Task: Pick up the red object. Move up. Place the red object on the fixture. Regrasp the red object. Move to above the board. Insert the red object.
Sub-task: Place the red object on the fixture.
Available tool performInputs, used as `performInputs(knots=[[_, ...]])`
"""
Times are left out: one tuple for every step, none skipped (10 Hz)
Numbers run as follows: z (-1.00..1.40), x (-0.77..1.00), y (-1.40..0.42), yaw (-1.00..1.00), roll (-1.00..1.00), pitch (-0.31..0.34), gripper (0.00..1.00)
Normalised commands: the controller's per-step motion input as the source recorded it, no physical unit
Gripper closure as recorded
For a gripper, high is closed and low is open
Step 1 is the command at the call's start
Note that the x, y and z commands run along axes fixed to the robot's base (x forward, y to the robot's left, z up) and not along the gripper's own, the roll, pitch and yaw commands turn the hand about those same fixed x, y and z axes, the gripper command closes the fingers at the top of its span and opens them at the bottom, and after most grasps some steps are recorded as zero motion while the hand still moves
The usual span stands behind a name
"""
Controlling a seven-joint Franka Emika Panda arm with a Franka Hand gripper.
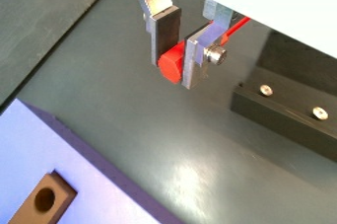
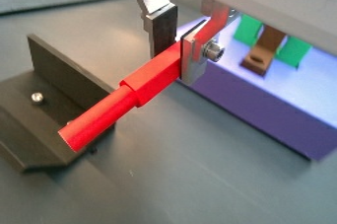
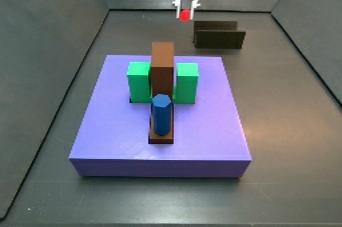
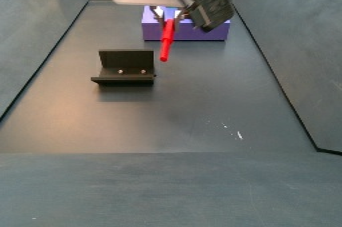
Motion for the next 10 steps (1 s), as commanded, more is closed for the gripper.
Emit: performInputs(knots=[[0.01,0.61,0.14,0.00,-1.00,0.014,1.00],[0.01,0.61,0.16,0.00,-1.00,0.049,1.00],[0.00,0.61,0.17,0.00,-1.00,0.066,1.00],[0.00,0.61,0.19,0.00,-1.00,0.071,1.00],[0.00,0.61,0.23,0.00,-1.00,0.103,1.00],[0.00,0.31,0.20,0.04,-0.49,0.137,1.00],[-0.01,0.15,0.00,0.00,0.00,0.003,1.00],[-0.09,0.52,-0.04,0.00,-0.11,0.000,1.00],[-0.05,0.74,0.00,-0.11,-0.13,0.000,1.00],[-0.04,0.85,0.00,-0.15,0.00,0.000,1.00]])
